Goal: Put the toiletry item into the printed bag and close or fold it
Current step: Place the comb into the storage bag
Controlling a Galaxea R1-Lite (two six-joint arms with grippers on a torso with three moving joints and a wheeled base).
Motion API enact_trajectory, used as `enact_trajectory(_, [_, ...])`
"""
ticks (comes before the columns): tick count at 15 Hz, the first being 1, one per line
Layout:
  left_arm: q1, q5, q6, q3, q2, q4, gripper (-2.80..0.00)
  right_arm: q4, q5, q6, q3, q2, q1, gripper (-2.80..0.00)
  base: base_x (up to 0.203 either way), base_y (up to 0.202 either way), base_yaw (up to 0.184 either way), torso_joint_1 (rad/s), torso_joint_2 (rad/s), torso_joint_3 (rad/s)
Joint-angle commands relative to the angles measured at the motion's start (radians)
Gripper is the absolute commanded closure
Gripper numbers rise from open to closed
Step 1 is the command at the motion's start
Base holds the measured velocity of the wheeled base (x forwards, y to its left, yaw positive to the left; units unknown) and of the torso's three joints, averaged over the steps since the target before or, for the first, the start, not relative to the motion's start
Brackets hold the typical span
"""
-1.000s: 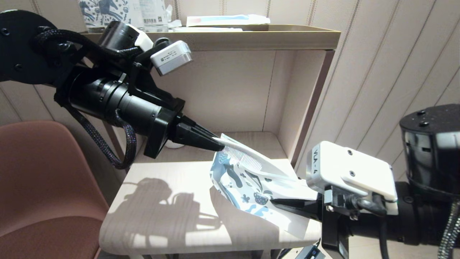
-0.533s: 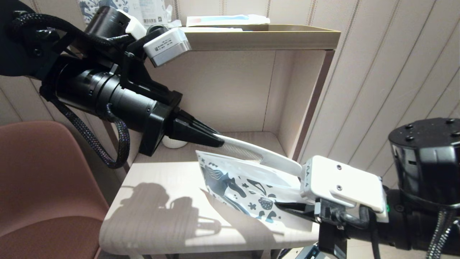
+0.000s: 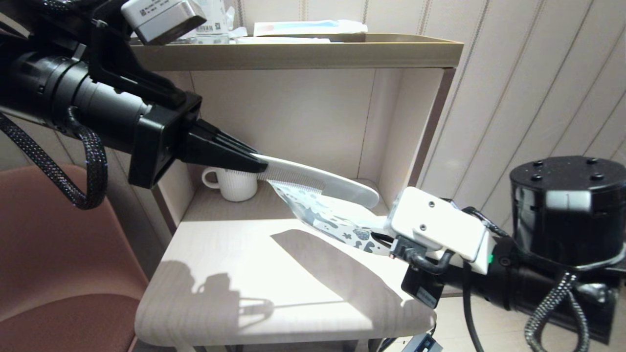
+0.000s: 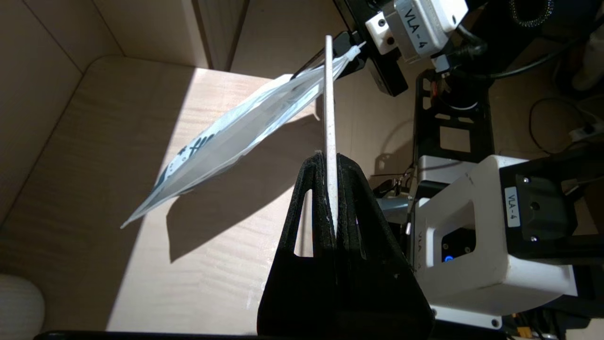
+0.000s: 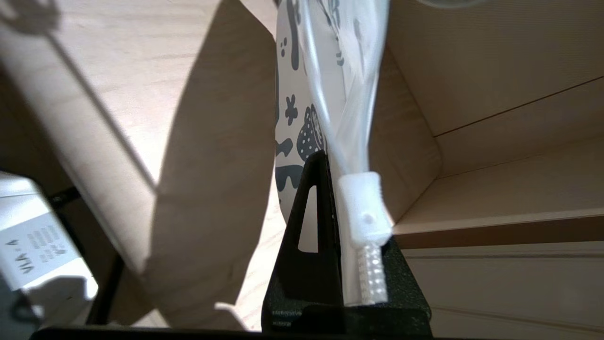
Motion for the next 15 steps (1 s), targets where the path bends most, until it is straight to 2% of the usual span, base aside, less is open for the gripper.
enact_trajectory(1, [0.006, 0.018, 0.006, -0.013, -0.024, 0.012, 0.00, -0.045, -0.097, -0.062, 0.007, 0.058, 0.015, 0.00, 0.000, 0.000, 0.000, 0.000, 0.00, 0.000])
enact_trajectory(4, [0.018, 0.018, 0.011, -0.021, -0.025, 0.012, 0.00, -0.041, -0.100, -0.100, 0.001, 0.050, 0.023, 0.00, 0.000, 0.000, 0.000, 0.000, 0.00, 0.000])
enact_trajectory(6, [0.018, 0.018, 0.012, -0.016, -0.026, 0.011, 0.00, -0.037, -0.063, -0.098, -0.001, 0.058, 0.022, 0.00, 0.000, 0.000, 0.000, 0.000, 0.00, 0.000])
enact_trajectory(8, [0.024, 0.018, 0.015, -0.011, -0.027, 0.011, 0.00, -0.041, 0.035, -0.049, -0.001, 0.062, 0.015, 0.00, 0.000, 0.000, 0.000, 0.000, 0.00, 0.000])
enact_trajectory(11, [0.029, 0.016, 0.023, -0.007, -0.030, 0.012, 0.00, -0.039, 0.240, 0.137, -0.024, 0.062, 0.002, 0.00, 0.000, 0.000, 0.000, 0.000, 0.00, 0.000])
enact_trajectory(12, [0.029, 0.016, 0.025, -0.006, -0.030, 0.012, 0.00, -0.040, 0.311, 0.170, -0.027, 0.068, -0.007, 0.00, 0.000, 0.000, 0.000, 0.000, 0.00, 0.000])
enact_trajectory(13, [0.029, 0.015, 0.027, -0.004, -0.030, 0.012, 0.00, -0.040, 0.386, 0.185, -0.029, 0.075, -0.019, 0.00, 0.000, 0.000, 0.000, 0.000, 0.00, 0.000])
enact_trajectory(15, [0.030, 0.015, 0.027, -0.006, -0.029, 0.011, 0.00, -0.038, 0.480, 0.189, -0.028, 0.083, -0.057, 0.00, 0.000, 0.000, 0.000, 0.000, 0.00, 0.000])
